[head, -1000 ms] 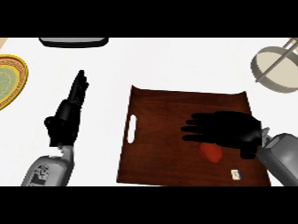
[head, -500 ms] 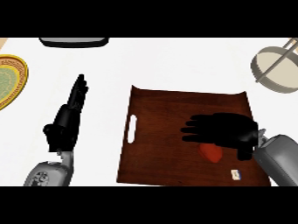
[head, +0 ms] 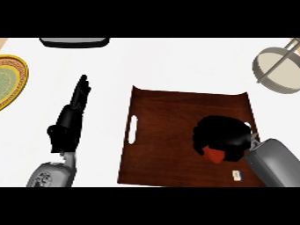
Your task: Pick the bell pepper from the tray and place it in the tiered basket
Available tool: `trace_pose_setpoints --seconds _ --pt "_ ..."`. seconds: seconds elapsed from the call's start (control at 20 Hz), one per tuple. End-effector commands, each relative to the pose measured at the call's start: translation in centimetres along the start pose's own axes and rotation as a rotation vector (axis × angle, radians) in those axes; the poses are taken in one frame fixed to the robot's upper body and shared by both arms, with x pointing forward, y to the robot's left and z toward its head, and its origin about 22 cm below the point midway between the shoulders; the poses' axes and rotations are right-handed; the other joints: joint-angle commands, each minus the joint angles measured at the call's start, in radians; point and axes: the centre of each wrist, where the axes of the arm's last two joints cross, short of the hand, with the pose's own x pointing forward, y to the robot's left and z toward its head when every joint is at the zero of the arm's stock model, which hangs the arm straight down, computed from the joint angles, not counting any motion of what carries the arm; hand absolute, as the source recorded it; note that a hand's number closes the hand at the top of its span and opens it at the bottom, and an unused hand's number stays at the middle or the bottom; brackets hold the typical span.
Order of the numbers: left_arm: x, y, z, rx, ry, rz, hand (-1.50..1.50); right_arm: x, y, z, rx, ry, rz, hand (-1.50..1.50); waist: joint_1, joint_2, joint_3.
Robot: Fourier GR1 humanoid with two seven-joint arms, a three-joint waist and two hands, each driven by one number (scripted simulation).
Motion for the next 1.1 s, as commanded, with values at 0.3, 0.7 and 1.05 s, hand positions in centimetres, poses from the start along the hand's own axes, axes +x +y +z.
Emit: trace_pose_setpoints --seconds 0.3,0.7,1.05 --pt "-0.4 1.7 0.0 0.054 0.017 -0.001 0.00 -3.6 1.9 15.3 0.131 0.463 0.117 1.50 -0.046 0.000 0.004" --pt "0.1 1.0 0.0 0.020 0.008 -0.013 0.00 -4.4 2.1 26.1 -0.021 0.720 0.155 1.50 -0.010 0.002 0.003" --pt "-0.8 0.9 -0.9 0.030 0.006 0.000 0.00 -3.2 -4.5 30.5 -0.229 0.768 0.146 1.50 -0.024 0.000 0.001"
